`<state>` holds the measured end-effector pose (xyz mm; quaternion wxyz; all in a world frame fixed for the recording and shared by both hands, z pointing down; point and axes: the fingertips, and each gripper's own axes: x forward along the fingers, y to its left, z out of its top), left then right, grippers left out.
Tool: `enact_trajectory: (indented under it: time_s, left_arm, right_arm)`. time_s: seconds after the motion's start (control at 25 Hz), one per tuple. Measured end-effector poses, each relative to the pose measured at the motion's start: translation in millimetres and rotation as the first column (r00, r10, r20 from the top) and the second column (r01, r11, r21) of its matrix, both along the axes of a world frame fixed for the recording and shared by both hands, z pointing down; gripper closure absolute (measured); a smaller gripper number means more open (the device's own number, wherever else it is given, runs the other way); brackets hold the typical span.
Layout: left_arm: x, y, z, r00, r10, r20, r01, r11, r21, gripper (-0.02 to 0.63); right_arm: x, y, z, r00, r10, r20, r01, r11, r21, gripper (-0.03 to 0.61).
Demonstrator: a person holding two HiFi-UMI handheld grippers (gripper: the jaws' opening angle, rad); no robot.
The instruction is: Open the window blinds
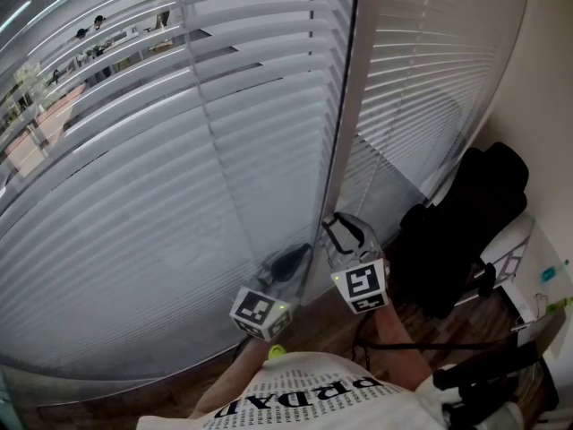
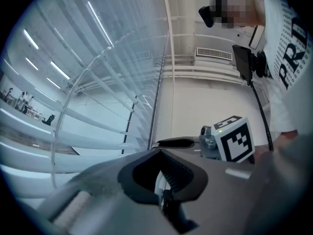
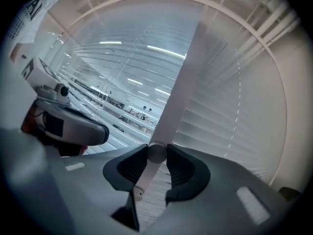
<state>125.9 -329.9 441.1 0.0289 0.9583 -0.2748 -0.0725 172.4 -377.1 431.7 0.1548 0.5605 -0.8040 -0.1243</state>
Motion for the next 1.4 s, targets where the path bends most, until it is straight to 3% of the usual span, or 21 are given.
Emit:
enact_trajectory:
  time_s: [0.2, 0.44, 1.12, 1.32, 1.4]
  left_arm:
    - [0, 0, 0, 1.0, 0.002, -0.001, -0.002, 1.0, 0.001, 0.62]
    - [-3, 1, 2, 1.0, -0.002, -0.007, 0.002, 1.0, -0.007, 0.62]
    - [-4, 3, 16, 1.0, 0.02, -0.006, -0.02, 0.999, -0.027, 0.62]
    - [3, 3, -4, 0.998, 0.013, -0.068, -0.016, 0.999, -0.042, 0.62]
    - [2, 5, 2, 0.998, 0.02, -0.061, -0.022, 0.999, -0.032, 0.62]
  right_arm:
    - [5, -3, 1, 0.986, 0.008, 0.166, 0.003, 0.998, -0.066, 0.446]
    - [7, -3, 1, 0.943, 0.029, 0.331, 0.014, 0.992, -0.126, 0.446]
    - [3, -1, 12, 0.925, 0.038, 0.379, 0.008, 0.993, -0.119, 0.445]
    - [7, -3, 9, 0.918, 0.037, 0.394, 0.009, 0.993, -0.114, 0.446]
    - [6, -1, 14, 0.917, 0.043, 0.396, 0.002, 0.994, -0.111, 0.446]
